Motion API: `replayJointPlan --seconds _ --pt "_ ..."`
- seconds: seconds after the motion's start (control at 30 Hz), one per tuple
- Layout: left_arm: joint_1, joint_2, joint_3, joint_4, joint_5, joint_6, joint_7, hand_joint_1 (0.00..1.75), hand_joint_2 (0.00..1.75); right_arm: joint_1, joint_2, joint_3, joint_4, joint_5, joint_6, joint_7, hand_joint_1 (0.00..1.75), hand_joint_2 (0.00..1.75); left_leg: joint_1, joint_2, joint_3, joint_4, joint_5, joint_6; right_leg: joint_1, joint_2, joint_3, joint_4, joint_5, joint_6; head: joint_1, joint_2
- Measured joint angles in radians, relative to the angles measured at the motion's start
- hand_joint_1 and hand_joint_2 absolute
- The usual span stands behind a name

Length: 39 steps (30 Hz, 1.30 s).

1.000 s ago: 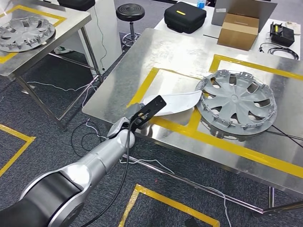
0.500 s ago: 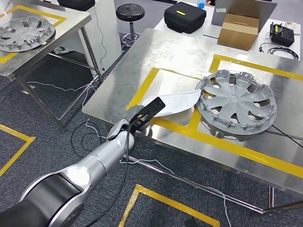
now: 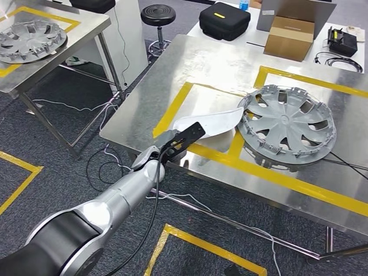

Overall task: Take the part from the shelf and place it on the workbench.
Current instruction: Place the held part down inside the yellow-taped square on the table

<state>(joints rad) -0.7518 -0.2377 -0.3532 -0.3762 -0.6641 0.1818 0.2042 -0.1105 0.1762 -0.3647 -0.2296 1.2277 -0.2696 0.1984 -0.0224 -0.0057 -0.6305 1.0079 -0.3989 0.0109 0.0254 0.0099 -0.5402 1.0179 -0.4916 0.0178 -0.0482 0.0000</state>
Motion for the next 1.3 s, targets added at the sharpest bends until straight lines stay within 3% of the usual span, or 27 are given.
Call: replayJointPlan --seconds 0.67,0.87,1.03,1.13,1.3 --pt "-0.001 -0.003 0.000 0.000 0.006 0.008 -0.048 0.00 1.75 0.001 0.000 0.000 0.000 0.002 0.002 -0.001 0.00 1.75 0.000 0.000 0.000 0.000 0.000 0.000 0.000 0.000 0.000 0.000 0.000 0.000 0.000 0.000" --pt "-0.020 -0.024 0.004 -0.017 0.090 0.057 -0.207 0.00 1.75 0.002 0.000 0.000 0.000 0.006 0.000 -0.012 0.00 1.75 0.000 0.000 0.000 0.000 0.000 0.000 0.000 0.000 0.000 0.000 0.000 0.000 0.000 0.000" --pt "-0.025 -0.036 0.020 -0.115 0.223 0.109 -0.363 0.00 1.75 0.007 -0.001 0.000 0.000 0.005 -0.005 -0.024 0.00 1.75 0.000 0.000 0.000 0.000 0.000 0.000 0.000 0.000 0.000 0.000 0.000 0.000 0.000 0.000" --pt "0.004 -0.034 0.023 -0.212 0.309 0.115 -0.426 0.00 1.75 0.009 -0.001 0.000 0.000 0.004 -0.009 -0.027 0.00 1.75 0.000 0.000 0.000 0.000 0.000 0.000 0.000 0.000 0.000 0.000 0.000 0.000 0.000 0.000" --pt "0.116 -0.005 0.018 -0.477 0.426 0.192 -0.521 0.00 1.75 0.014 -0.003 0.000 0.000 -0.005 -0.020 -0.032 0.00 1.75 0.000 0.000 0.000 0.000 -0.001 0.001 0.000 0.000 0.000 0.000 -0.001 0.000 0.000 0.000"
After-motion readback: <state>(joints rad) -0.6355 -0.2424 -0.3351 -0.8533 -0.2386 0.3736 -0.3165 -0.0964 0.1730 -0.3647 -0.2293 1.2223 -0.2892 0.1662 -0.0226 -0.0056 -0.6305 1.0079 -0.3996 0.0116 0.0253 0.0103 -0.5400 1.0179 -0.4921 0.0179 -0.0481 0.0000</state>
